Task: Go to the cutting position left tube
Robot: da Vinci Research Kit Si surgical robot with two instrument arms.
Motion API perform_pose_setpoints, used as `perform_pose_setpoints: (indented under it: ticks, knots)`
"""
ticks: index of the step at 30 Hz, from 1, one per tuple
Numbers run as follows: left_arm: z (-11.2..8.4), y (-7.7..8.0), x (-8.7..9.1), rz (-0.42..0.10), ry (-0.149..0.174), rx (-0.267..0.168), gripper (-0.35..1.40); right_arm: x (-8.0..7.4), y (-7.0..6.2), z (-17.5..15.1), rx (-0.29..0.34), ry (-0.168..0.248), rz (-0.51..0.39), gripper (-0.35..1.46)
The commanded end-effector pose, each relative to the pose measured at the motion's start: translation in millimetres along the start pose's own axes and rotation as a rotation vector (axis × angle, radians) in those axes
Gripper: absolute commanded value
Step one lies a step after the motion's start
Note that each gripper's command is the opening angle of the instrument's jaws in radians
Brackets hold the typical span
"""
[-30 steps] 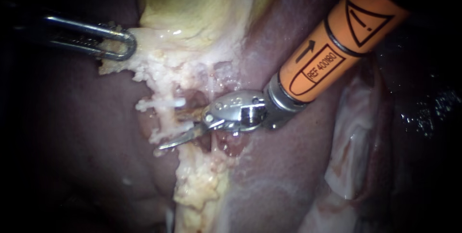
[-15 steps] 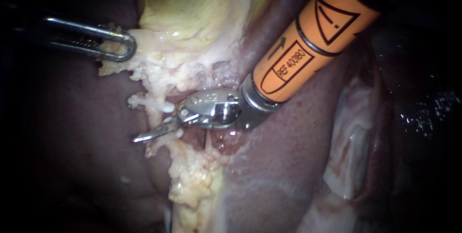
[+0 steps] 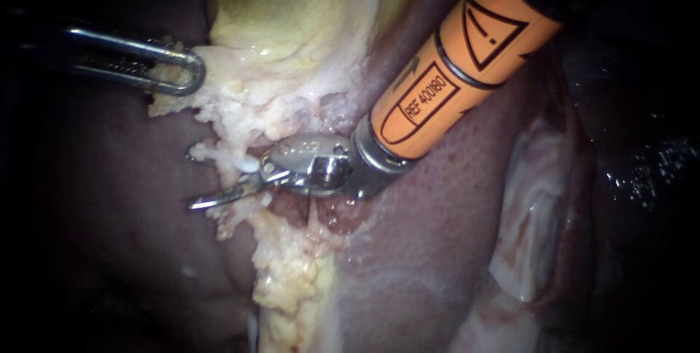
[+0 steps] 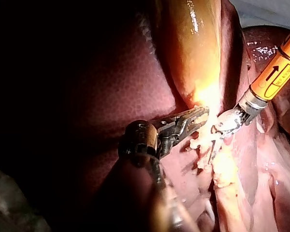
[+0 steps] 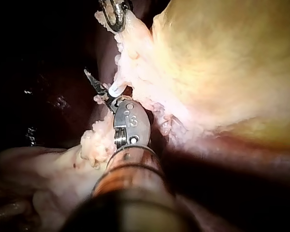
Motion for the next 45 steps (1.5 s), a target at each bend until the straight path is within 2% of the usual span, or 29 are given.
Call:
perform_pose_setpoints:
  ticks: [1,4,9,16,24,26,31,36,39,45]
  knots:
    - [0.0,0.0,0.0,0.0,0.0,-0.001,-0.35,0.0,-0.1,-0.3,0.004,-0.001,0.005,1.3]
    - [-0.1,0.0,0.0,0.0,0.0,-0.001,-0.35,-0.1,-0.6,-1.2,0.019,-0.004,0.025,1.3]
    - [-0.1,0.1,0.0,0.0,0.0,0.0,-0.35,0.5,-0.9,-2.7,0.034,-0.063,0.039,1.28]
    - [-0.1,0.1,0.0,0.0,0.0,0.0,-0.35,1.3,-1.1,-2.9,0.043,-0.069,0.049,1.28]
    - [0.0,0.1,0.0,0.0,0.0,0.0,-0.35,0.0,-1.4,-1.0,0.062,-0.083,0.048,1.26]
    - [0.0,0.1,0.0,0.0,0.0,0.0,-0.35,-0.3,-1.4,-0.5,0.063,-0.076,0.049,1.25]
    - [0.0,0.1,0.0,0.0,0.0,0.0,-0.35,-0.4,-0.8,0.8,0.049,-0.023,0.044,1.26]
    - [0.0,0.1,0.0,0.0,0.0,0.0,-0.35,-0.3,-0.8,0.8,0.046,-0.007,0.044,1.26]
    - [-0.1,0.1,0.0,0.0,0.0,0.0,-0.35,-0.1,-1.2,0.6,0.05,-0.001,0.043,1.28]
    - [-0.1,0.1,0.0,0.0,0.0,-0.001,-0.35,1.2,-3.3,0.1,0.067,0.011,0.045,1.31]
